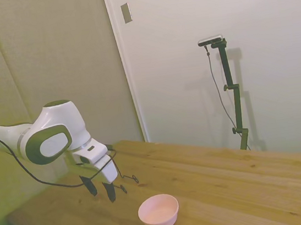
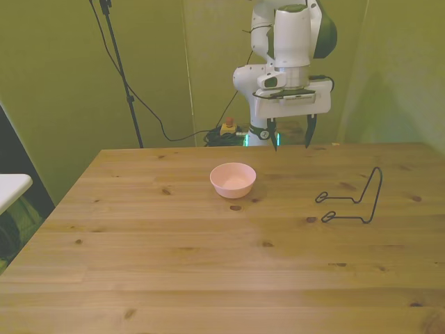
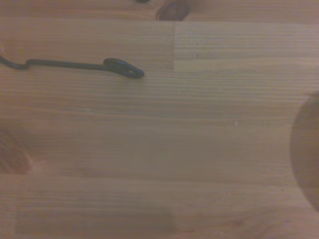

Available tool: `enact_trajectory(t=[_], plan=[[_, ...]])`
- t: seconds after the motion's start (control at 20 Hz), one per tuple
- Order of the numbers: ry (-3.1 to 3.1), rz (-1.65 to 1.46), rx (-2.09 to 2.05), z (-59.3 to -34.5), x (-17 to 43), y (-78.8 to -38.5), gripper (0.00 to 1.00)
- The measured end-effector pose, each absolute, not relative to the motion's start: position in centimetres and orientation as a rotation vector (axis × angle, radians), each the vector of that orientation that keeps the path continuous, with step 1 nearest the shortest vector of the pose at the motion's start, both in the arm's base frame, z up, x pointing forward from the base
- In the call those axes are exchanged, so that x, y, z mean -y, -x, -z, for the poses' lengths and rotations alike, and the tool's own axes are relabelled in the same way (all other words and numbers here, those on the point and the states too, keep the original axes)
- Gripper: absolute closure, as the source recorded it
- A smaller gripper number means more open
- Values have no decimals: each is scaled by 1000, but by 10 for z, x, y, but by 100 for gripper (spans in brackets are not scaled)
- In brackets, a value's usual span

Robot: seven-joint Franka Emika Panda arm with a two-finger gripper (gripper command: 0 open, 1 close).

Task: Load the bowl

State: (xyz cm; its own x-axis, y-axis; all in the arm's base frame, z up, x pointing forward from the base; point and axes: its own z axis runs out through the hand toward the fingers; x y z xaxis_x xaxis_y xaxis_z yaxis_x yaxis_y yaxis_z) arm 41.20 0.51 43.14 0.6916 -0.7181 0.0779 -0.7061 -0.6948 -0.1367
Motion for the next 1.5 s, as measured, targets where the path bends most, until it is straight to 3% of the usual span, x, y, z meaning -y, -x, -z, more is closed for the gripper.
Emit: enact_trajectory(t=[0.3, 0.6, 0.9, 1.1, 1.45, 1.5], plan=[[2770, 212, -1233, -432, 15, -416, 0], [2722, 285, -1388, -451, 68, -432, 0], [2700, 287, -1563, -445, 106, -449, 0], [2682, 276, -1597, -433, 103, -460, 0], [2683, 239, -1651, -388, 99, -486, 0], [2685, 236, -1658, -384, 100, -488, 100]])
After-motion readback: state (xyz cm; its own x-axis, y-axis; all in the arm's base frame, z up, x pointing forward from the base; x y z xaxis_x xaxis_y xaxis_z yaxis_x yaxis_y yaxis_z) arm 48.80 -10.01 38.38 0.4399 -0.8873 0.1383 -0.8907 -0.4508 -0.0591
